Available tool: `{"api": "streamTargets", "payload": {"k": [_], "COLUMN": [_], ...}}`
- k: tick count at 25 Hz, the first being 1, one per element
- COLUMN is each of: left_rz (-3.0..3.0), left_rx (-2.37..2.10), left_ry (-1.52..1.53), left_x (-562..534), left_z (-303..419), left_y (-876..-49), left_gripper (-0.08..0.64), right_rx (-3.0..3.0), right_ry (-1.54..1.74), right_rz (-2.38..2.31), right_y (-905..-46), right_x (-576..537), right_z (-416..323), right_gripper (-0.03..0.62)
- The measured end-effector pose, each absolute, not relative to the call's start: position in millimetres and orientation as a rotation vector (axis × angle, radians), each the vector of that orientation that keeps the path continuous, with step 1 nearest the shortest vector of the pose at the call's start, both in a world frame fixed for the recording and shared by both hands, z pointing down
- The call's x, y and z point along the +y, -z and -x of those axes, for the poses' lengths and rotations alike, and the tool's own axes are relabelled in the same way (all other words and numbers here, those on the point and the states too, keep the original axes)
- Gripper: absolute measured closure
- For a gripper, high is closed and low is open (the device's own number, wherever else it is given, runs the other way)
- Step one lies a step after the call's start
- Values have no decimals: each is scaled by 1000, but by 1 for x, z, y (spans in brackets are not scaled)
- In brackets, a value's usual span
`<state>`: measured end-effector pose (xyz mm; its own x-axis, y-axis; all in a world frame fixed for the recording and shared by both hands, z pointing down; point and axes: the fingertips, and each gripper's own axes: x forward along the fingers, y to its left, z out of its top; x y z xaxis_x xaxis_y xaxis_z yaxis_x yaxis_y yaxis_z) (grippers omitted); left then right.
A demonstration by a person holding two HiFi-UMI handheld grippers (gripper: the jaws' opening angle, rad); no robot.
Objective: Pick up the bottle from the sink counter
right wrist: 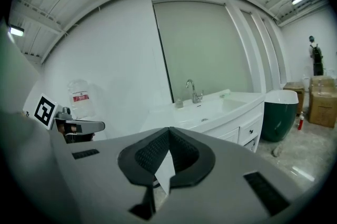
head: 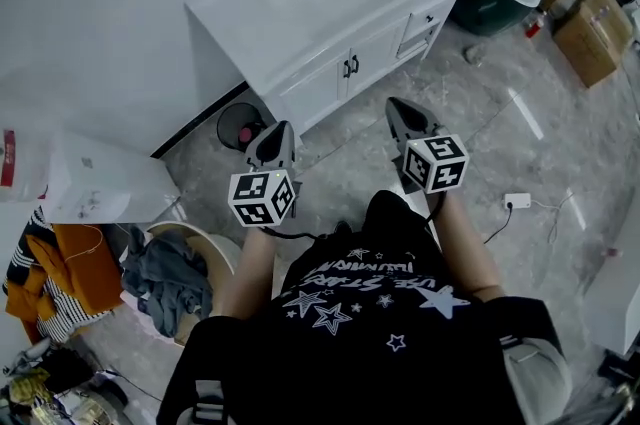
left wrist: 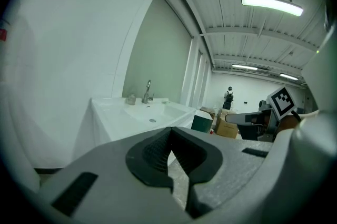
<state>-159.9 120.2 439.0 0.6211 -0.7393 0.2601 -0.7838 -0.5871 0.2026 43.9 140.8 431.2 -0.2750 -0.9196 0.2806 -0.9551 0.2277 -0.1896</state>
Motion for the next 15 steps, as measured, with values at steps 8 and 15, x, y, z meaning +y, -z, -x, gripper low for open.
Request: {"api": "streamTargets", "payload": {"k": [8,15], "left_rz": [-2518,-2488], "left_rx": [-1288,-1389], "left_ry": [-225,-241], "left_x": [69,-7], "left_z": [172,163], "left_y": [-445,-446], "left_gripper": [552,552], "right_rx": [-2404,-2479], "right_ry": [-499,-491], "right_rz": [-1805,-1733], "right_y": [-434,-438], "right_x": [77,-15], "right_z": [-46,-60], "right_gripper": [586,586]}}
